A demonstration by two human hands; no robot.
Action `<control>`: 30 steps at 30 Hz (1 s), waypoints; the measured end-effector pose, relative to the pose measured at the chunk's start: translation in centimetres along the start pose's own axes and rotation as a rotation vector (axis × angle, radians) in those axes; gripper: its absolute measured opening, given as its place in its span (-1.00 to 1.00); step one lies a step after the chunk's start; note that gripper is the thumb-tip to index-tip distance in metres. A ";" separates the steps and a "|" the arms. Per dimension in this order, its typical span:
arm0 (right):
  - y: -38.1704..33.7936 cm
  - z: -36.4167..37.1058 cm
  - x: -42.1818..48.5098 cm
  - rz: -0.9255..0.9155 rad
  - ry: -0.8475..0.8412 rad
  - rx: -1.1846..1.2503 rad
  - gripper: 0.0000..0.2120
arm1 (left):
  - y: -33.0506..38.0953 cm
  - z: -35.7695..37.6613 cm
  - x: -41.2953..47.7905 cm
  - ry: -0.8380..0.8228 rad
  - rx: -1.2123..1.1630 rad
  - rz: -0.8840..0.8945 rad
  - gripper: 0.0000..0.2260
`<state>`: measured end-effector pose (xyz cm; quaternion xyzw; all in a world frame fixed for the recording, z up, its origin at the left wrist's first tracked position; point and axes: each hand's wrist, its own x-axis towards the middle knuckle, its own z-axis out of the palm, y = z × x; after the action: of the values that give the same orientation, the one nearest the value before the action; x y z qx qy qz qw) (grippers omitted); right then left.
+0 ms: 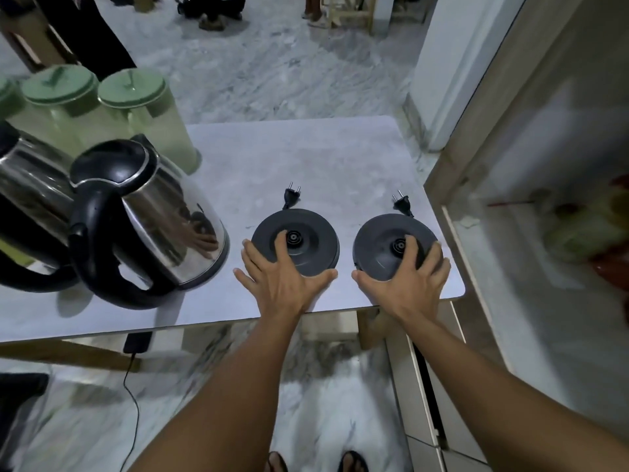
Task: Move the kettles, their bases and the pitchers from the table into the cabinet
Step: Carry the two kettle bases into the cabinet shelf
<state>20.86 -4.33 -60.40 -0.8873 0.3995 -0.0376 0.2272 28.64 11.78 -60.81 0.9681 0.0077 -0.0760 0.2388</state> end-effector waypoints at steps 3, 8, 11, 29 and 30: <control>0.1 0.1 0.2 0.000 0.017 0.001 0.06 | 0.3 0.2 -0.2 0.091 -0.034 0.002 -0.02; -0.2 0.1 0.4 0.008 0.055 0.019 0.02 | 0.3 -0.3 -0.2 0.127 -0.089 -0.007 -0.10; -0.8 -0.7 0.2 0.010 0.084 0.020 -0.03 | 0.3 -1.5 -0.3 0.141 -0.163 0.019 -0.12; -10.8 -22.1 -18.6 0.262 0.650 0.071 0.02 | 5.3 -25.0 -7.7 0.104 -0.332 0.674 -0.06; -11.1 -23.3 -20.6 0.288 0.696 0.068 0.02 | 5.6 -26.1 -8.9 0.092 -0.349 0.722 -0.06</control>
<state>8.78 8.30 -32.37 -0.7482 0.5721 -0.3174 0.1101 23.90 19.11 -34.08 0.8559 -0.3093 0.0585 0.4103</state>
